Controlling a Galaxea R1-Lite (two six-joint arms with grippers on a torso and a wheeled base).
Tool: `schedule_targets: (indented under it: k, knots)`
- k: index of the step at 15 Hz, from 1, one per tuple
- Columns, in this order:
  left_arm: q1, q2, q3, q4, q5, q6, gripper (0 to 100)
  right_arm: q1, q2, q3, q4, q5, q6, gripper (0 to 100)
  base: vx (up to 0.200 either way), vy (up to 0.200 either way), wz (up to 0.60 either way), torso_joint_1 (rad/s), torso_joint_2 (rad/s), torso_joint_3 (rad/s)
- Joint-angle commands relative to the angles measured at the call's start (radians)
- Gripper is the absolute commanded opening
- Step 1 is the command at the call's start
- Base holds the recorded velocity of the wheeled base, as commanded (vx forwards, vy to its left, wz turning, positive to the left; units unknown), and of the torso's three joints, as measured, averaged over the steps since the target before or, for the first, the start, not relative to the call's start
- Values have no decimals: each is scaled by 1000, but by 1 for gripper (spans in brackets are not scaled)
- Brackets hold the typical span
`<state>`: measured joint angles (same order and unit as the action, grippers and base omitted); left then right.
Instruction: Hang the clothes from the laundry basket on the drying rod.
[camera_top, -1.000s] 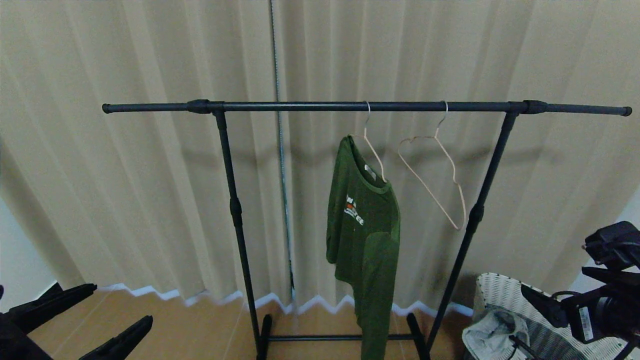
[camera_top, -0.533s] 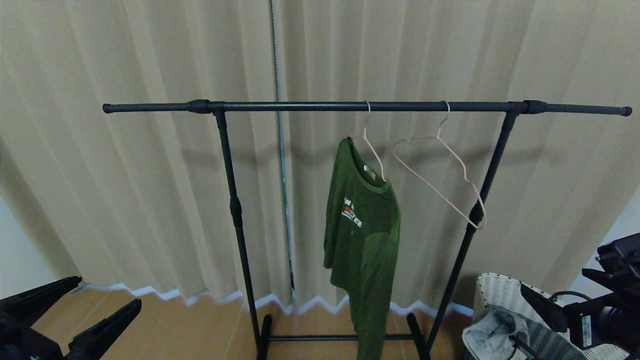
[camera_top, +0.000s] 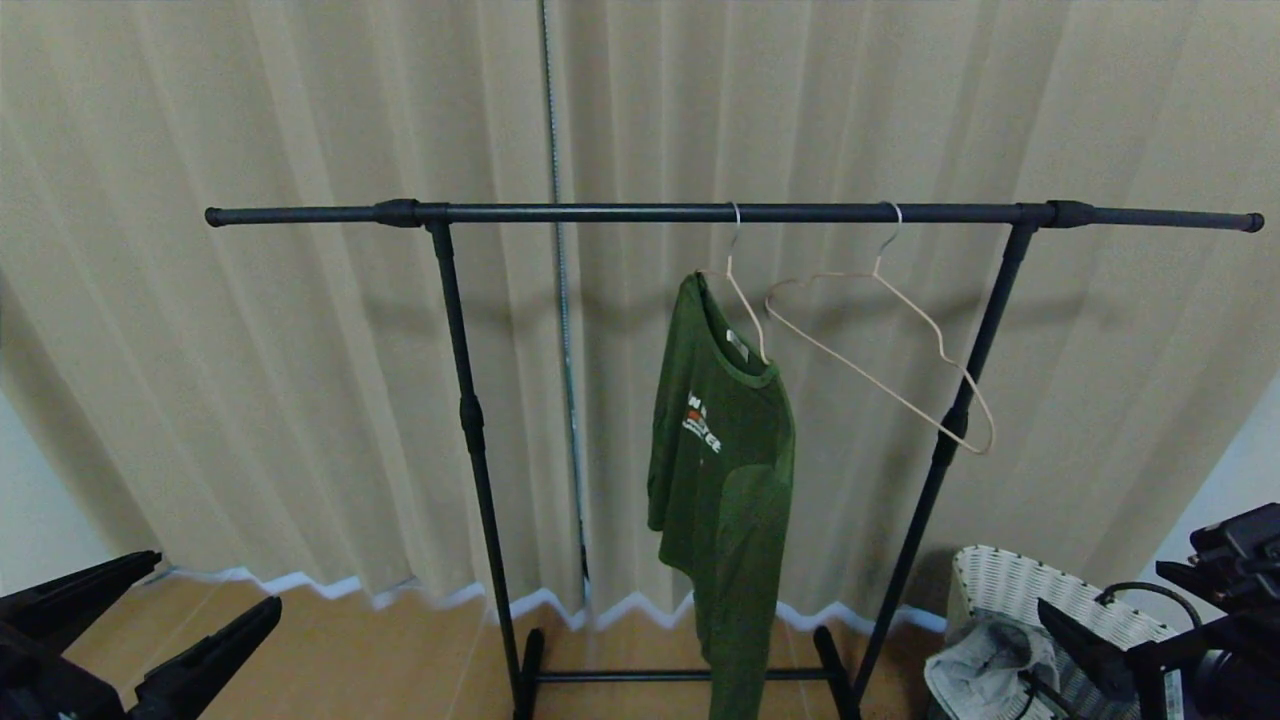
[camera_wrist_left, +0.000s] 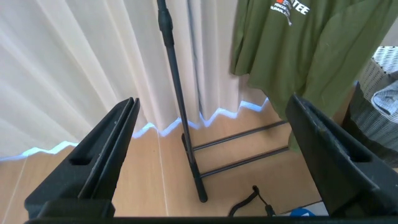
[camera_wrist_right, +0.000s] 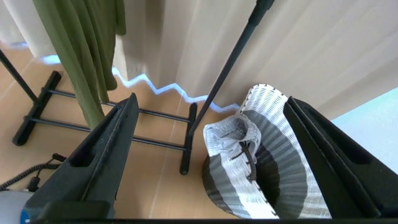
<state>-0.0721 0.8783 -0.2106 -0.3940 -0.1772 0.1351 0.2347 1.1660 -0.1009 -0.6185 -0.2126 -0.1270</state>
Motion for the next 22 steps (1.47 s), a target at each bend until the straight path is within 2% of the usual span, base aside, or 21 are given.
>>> schedule_targets:
  k: [1, 4, 17, 22]
  knots:
    - [-2, 4, 0, 0, -1, 0, 100, 0, -9, 9, -1, -1, -8, 100, 0, 0, 0, 0, 0, 0]
    - [-3, -2, 0, 0, -1, 1, 100, 5, -95, 33, 13, 1, -17, 100, 0, 0, 0, 0, 0, 0]
    - [-3, -30, 11, -2, -1, 17, 100, 0, -95, 59, 13, 1, -39, 100, 0, 0, 0, 0, 0, 0]
    - [-2, -32, 13, -2, 1, 34, 100, 0, -95, 66, 13, 1, -39, 100, 0, 0, 0, -138, 347, 206]
